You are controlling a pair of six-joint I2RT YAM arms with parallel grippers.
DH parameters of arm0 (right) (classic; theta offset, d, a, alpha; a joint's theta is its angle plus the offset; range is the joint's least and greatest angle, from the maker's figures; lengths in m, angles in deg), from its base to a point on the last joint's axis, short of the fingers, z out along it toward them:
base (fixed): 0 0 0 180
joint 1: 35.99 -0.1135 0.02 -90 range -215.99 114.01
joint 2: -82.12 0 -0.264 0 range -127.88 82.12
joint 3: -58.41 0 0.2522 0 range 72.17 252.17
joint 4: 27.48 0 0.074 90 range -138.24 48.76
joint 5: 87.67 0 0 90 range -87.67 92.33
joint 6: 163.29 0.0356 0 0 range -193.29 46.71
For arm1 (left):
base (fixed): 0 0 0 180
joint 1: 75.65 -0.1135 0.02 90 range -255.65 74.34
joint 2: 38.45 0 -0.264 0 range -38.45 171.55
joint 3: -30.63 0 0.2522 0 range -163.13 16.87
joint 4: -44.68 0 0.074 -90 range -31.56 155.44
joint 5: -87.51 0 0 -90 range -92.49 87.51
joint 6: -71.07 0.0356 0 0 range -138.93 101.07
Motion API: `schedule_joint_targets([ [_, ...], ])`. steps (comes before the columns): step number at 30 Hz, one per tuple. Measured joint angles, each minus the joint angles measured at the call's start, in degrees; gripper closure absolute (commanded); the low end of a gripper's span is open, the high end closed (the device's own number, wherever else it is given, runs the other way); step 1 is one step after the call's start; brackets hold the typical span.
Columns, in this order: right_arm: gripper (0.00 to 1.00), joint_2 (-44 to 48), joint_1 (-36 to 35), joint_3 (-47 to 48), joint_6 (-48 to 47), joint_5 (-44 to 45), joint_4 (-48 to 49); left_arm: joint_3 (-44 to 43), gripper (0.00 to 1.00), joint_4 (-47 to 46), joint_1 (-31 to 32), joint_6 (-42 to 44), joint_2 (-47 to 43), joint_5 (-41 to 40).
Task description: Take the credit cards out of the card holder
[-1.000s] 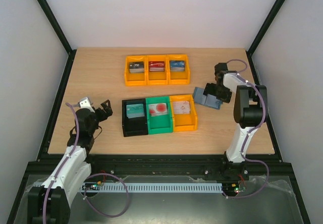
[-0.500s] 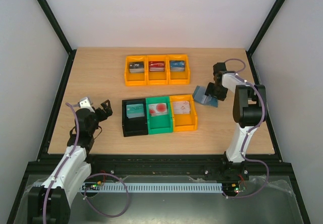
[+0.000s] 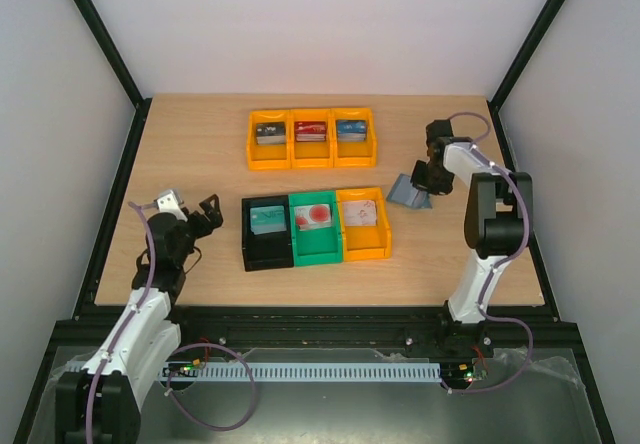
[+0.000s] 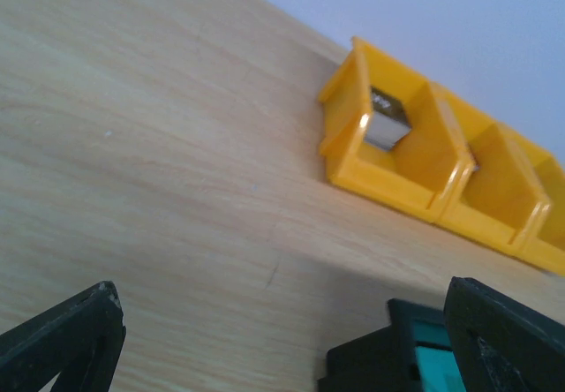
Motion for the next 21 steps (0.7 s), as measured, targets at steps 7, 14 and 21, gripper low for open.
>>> schedule_joint_targets([
  [7, 0.98, 8.24, -0.13, 5.81, -2.75, -6.34, -3.82, -5.42, 0.00, -5.09, -0.15, 1.22, 0.02, 9.29],
  [14, 0.98, 18.34, -6.54, 13.53, -4.11, -15.32, -3.30, -14.27, 0.00, -11.34, 3.13, 2.75, 1.84, 22.40],
  [21, 0.98, 26.14, -28.50, 13.11, -4.48, -21.09, 6.80, -21.73, 0.00, -12.83, 13.42, 3.56, 6.10, 36.22],
])
